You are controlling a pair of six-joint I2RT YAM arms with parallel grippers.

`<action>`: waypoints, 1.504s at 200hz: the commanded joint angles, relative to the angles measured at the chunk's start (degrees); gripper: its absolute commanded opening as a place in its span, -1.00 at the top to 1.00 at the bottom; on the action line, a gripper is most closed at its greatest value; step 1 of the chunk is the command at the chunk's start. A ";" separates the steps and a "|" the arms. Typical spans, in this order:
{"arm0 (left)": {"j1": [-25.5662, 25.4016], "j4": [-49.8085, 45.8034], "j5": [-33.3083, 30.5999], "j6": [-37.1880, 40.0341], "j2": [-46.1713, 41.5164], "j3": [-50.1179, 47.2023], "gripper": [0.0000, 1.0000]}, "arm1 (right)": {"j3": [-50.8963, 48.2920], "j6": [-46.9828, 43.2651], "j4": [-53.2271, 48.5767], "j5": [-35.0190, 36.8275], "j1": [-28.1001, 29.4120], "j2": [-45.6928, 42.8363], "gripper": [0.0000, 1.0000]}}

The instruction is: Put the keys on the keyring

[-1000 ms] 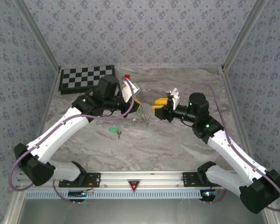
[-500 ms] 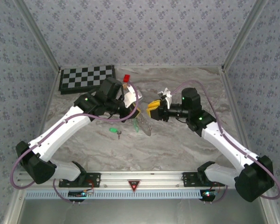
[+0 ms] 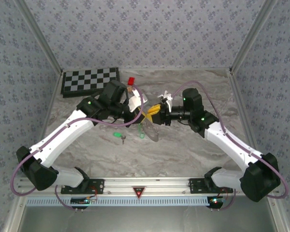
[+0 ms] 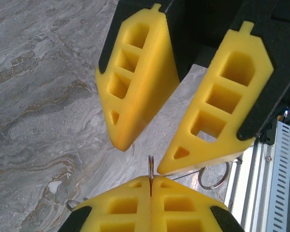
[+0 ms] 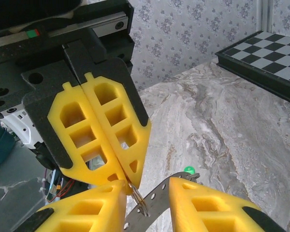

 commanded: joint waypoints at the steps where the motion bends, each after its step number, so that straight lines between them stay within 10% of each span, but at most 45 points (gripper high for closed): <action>1: -0.24 1.58 2.03 0.76 -1.97 1.75 1.00 | 0.13 0.44 1.61 -2.94 -0.53 0.35 0.43; 180: -0.19 2.35 3.64 0.13 -2.15 1.59 1.00 | -0.99 -0.96 1.26 -7.03 0.77 2.55 0.60; 214: -0.14 2.55 3.82 -0.11 -2.10 1.40 1.00 | -1.29 -0.96 1.61 -8.16 0.87 2.55 1.00; 256: 0.08 2.90 3.82 -0.55 -2.24 1.23 1.00 | -2.11 0.17 3.13 -7.13 0.28 1.69 1.00; 301: 1.72 6.76 3.38 -4.14 -3.87 -0.19 0.51 | -7.63 10.87 18.03 -6.54 -4.34 -0.35 1.00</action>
